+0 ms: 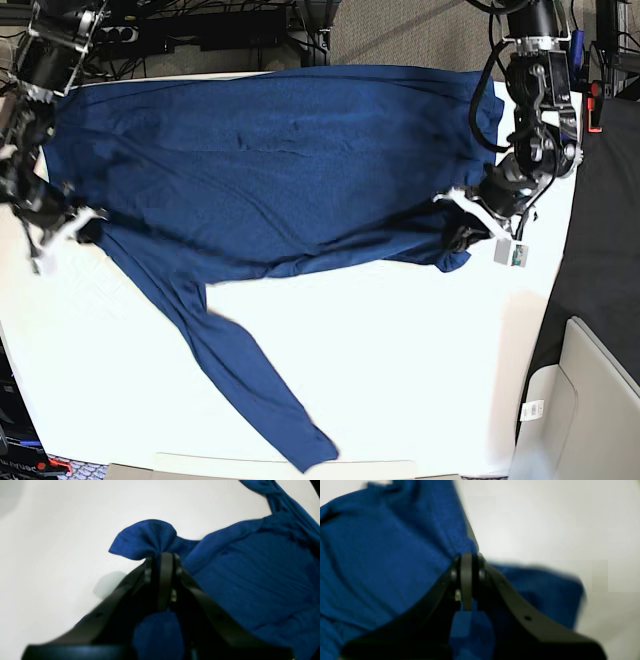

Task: Fold the T-shirt properly
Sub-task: 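Lift the hem and fold it over toward the shoulder edge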

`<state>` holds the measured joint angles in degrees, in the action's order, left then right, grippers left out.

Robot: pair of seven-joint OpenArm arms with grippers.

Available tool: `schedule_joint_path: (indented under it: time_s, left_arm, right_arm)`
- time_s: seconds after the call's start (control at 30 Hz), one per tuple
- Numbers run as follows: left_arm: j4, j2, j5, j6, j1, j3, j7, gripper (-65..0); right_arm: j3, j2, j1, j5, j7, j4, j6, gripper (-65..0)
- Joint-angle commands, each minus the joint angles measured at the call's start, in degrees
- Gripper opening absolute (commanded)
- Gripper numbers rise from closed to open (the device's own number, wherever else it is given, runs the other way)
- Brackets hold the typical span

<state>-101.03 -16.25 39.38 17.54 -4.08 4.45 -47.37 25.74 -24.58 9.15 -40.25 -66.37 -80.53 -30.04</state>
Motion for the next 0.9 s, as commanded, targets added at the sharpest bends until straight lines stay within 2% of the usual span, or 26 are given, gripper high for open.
schedule_joint_path:
  time_s: [0.0, 0.13, 0.33, 0.87]
  left_arm:
    - [-1.9, -0.8, 0.5, 0.3, -0.3, 0.2, 1.3, -64.9]
    - [-4.0, -1.0, 0.5, 0.3, -3.7, 0.9, 1.3, -64.9]
    - [-8.0, -0.9, 0.6, 0.3, -8.9, 4.0, 1.3, -64.9]
    - [-8.5, -0.9, 0.6, 0.3, -15.6, 5.5, 1.3, -64.9]
  right_arm:
    - [2.5, -1.4, -0.2, -2.5, 0.0, -1.5, -0.2, -64.8]
    - [8.1, -2.5, -5.8, -8.7, -1.2, -3.2, -0.2, -64.8]
    - [12.1, -3.6, -11.5, -12.3, -1.2, -5.4, -0.2, -64.8]
    - [12.3, -3.6, -14.9, -12.5, -1.2, -5.6, -0.2, -64.8]
